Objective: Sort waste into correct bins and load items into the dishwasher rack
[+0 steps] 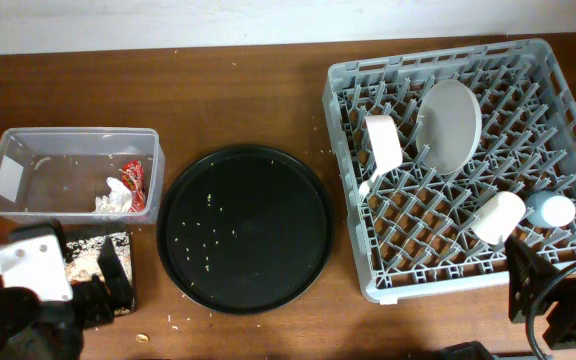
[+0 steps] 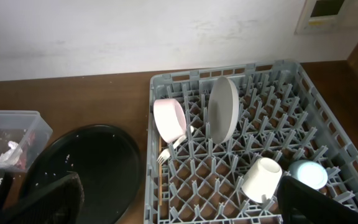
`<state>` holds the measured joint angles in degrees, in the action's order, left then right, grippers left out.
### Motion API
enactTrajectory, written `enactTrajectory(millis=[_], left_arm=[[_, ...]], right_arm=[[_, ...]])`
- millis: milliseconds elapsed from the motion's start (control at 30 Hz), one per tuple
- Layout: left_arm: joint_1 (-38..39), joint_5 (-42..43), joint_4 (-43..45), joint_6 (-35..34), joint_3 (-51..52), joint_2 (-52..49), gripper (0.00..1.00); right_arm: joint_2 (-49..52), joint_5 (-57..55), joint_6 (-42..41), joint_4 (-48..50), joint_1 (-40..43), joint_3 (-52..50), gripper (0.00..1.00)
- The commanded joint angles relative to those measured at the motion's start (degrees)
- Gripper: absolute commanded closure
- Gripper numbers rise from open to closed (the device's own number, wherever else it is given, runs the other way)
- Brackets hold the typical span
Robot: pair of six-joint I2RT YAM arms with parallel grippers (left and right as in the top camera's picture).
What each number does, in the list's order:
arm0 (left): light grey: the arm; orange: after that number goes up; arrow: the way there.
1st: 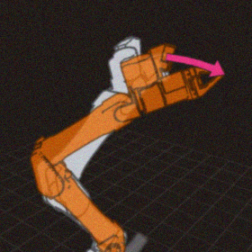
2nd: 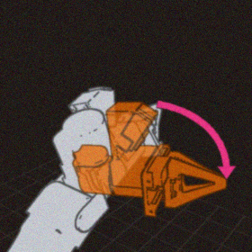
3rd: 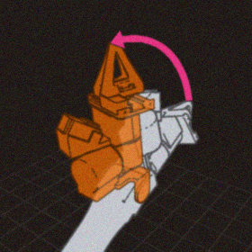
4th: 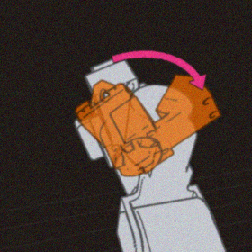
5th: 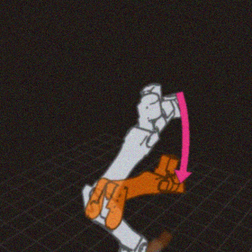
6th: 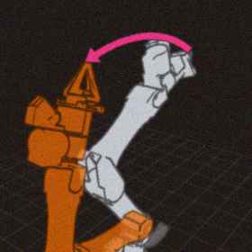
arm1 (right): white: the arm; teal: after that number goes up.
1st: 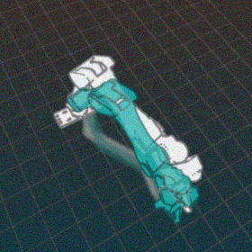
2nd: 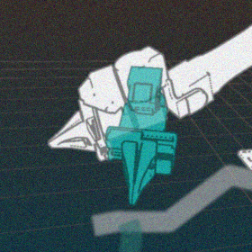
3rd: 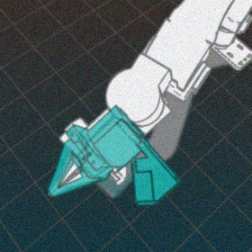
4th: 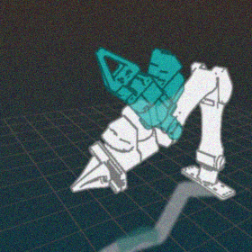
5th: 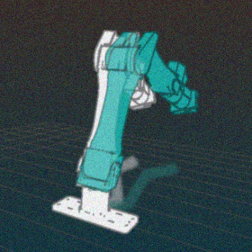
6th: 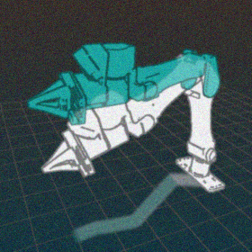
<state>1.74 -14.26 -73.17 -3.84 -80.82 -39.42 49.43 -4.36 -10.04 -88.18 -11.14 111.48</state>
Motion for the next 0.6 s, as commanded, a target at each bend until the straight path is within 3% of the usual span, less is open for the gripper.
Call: enactTrajectory(millis=[0, 67, 133, 200, 233, 267, 333, 400, 567], left_arm=[[-0.04, -1.18, -10.80, 0.87, 0.35, 0.87, 0.01], [-0.04, -1.18, -17.94, 0.87, 0.35, 0.87, 0.01], [-0.04, -1.18, -23.39, 0.87, 0.35, 0.87, 0.01], [-0.04, -1.18, -23.47, 0.90, 0.42, 0.87, 0.01], [-0.04, -1.18, -23.47, 0.87, 0.42, 0.87, 0.01], [-0.04, -1.18, -23.47, 0.87, 0.42, 0.87, 0.01], [-0.04, -1.18, -23.47, 0.87, 0.42, 0.87, 0.01], [-0.04, -1.18, -23.52, 0.87, 0.42, 0.87, 0.01], [-0.04, -1.18, -23.52, 0.87, 0.42, 0.87, 0.01]], right_arm=[[0.04, 0.90, 0.39, -2.19, -0.04, 0.02, 0.01], [0.04, 0.66, 0.44, -4.92, -0.04, 0.02, 0.01], [-0.76, -0.61, 2.10, -1.25, 0.13, -2.67, 0.01], [-9.25, 4.50, 7.17, 18.51, 3.34, -20.57, 0.01], [-16.76, 5.46, 7.26, 32.39, 4.15, -37.07, 0.01], [-21.16, 5.49, 7.21, 38.84, 4.15, -46.03, 0.01], [-36.24, 5.49, 6.40, 53.88, 4.15, -74.73, 0.02], [-46.42, 5.51, 6.38, 62.86, 4.15, -91.06, 0.01], [-49.22, 5.70, 6.38, 76.72, 4.13, -106.68, 0.01]])
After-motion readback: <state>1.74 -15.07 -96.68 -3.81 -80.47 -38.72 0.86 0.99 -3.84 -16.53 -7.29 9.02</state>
